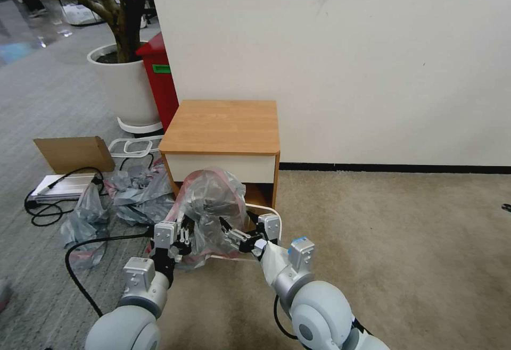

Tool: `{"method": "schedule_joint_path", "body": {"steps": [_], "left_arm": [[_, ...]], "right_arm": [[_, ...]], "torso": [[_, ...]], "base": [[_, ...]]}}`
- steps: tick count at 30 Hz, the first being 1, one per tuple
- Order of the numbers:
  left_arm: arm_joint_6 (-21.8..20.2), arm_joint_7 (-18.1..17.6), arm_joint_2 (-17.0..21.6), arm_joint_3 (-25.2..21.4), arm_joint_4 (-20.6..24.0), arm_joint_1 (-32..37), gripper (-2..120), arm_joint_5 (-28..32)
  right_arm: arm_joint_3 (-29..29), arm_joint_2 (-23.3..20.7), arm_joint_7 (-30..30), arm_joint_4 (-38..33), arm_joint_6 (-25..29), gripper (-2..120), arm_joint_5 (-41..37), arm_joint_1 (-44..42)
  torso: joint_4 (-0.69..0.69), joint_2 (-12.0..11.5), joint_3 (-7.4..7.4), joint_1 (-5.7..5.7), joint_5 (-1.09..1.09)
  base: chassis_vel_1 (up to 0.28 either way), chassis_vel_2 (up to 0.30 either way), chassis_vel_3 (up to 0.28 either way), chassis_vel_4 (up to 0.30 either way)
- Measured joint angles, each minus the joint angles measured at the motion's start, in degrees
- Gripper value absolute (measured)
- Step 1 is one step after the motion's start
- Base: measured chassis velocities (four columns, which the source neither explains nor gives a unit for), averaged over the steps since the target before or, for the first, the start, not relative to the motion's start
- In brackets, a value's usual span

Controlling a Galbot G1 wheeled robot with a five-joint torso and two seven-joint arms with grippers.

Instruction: Pick up the garbage bag from the table and place it over the trash can.

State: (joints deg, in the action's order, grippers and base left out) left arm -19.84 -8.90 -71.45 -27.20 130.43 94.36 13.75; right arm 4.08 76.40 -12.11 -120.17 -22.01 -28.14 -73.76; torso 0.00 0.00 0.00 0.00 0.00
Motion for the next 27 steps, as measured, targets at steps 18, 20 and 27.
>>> {"method": "schedule_joint_path", "body": {"steps": [18, 20, 27], "left_arm": [[0.21, -0.21, 0.12, -0.58, -1.22, -0.48, 4, 0.05], [0.27, -0.21, 0.12, -0.57, -1.21, -0.47, 4, 0.06], [3.27, 0.93, 0.66, -1.19, -2.63, -0.39, 4, -0.18]], "right_arm": [[-0.42, -1.0, 0.32, -0.5, 1.27, 0, -0.01, -0.45], [-0.39, -0.98, 0.35, -0.5, 1.36, 0, -0.01, -0.44], [-0.9, -2.43, 2.55, -2.03, 1.12, 0, -3.7, -0.32]], "torso": [[0.0, 0.0, 0.0, 0.0, 0.0], [0.0, 0.0, 0.0, 0.0, 0.0], [0.0, 0.0, 0.0, 0.0, 0.0]], "base": [[0.0, 0.0, 0.0, 0.0], [0.0, 0.0, 0.0, 0.0], [0.0, 0.0, 0.0, 0.0]]}}
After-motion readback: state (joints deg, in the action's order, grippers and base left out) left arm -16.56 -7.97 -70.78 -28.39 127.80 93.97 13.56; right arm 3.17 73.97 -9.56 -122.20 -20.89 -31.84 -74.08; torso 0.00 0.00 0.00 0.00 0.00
